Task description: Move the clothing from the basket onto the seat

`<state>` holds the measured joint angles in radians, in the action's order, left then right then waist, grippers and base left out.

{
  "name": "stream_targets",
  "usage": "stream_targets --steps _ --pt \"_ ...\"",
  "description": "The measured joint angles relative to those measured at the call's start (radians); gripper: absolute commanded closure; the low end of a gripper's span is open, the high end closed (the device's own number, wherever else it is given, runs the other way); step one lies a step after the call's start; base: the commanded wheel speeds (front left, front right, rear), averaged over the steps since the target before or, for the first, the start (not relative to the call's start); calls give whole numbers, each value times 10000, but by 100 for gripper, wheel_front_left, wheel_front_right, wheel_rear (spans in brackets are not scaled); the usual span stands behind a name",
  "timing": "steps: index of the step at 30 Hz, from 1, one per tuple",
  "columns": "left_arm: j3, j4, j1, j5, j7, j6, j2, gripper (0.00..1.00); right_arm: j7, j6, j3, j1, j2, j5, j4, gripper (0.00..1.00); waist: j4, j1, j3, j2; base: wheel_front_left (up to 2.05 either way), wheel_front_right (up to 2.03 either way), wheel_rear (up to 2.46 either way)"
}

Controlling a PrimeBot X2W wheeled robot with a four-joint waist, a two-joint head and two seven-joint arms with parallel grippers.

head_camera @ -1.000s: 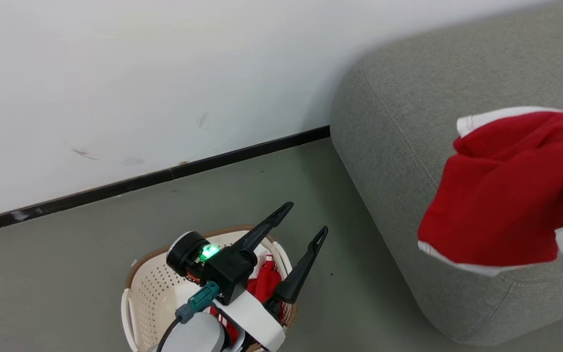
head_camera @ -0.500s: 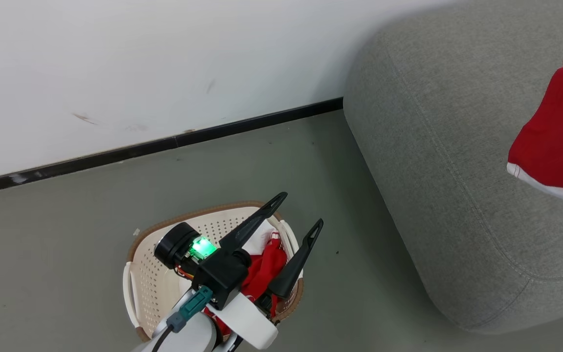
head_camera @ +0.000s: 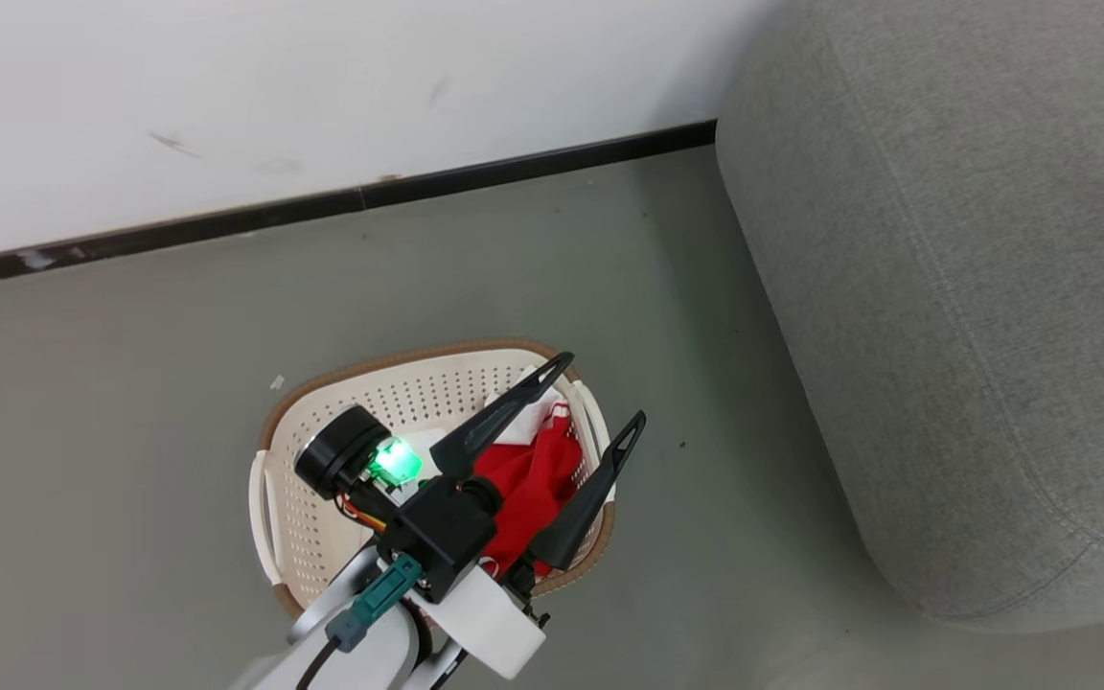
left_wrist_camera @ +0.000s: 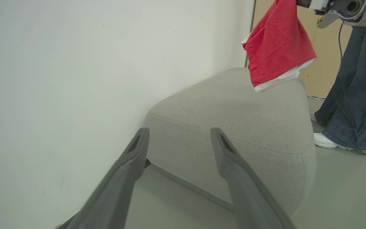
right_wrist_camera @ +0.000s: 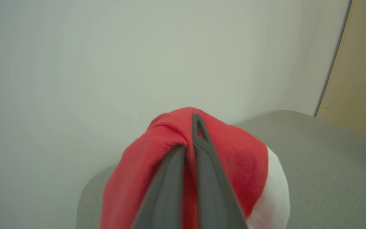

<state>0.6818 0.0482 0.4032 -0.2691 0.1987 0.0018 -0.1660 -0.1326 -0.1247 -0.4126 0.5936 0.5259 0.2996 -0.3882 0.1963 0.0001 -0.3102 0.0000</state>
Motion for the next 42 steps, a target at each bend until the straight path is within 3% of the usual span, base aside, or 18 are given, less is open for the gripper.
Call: stream_targets --steps 14,31,40,42 --pt "222 523 581 313 -504 -59 -192 0 -646 0 -502 430 128 -481 -1214 100 -342 0 -1068 0 0 0 0" --pt "267 857 1116 596 -844 -194 -261 0 -1070 0 -692 915 -1310 -1258 -3043 100 -647 0 -2243 0 0 0 0" --pt "219 895 1274 606 -828 -222 -270 0 -1152 0 -800 917 -1534 -1273 -3394 100 -705 0 -2616 0 0 0 0" --pt "169 878 1322 608 -790 -222 -284 0 -1154 0 -750 924 -1595 -1273 -3404 65 -677 0 -2668 0 0 0 0"
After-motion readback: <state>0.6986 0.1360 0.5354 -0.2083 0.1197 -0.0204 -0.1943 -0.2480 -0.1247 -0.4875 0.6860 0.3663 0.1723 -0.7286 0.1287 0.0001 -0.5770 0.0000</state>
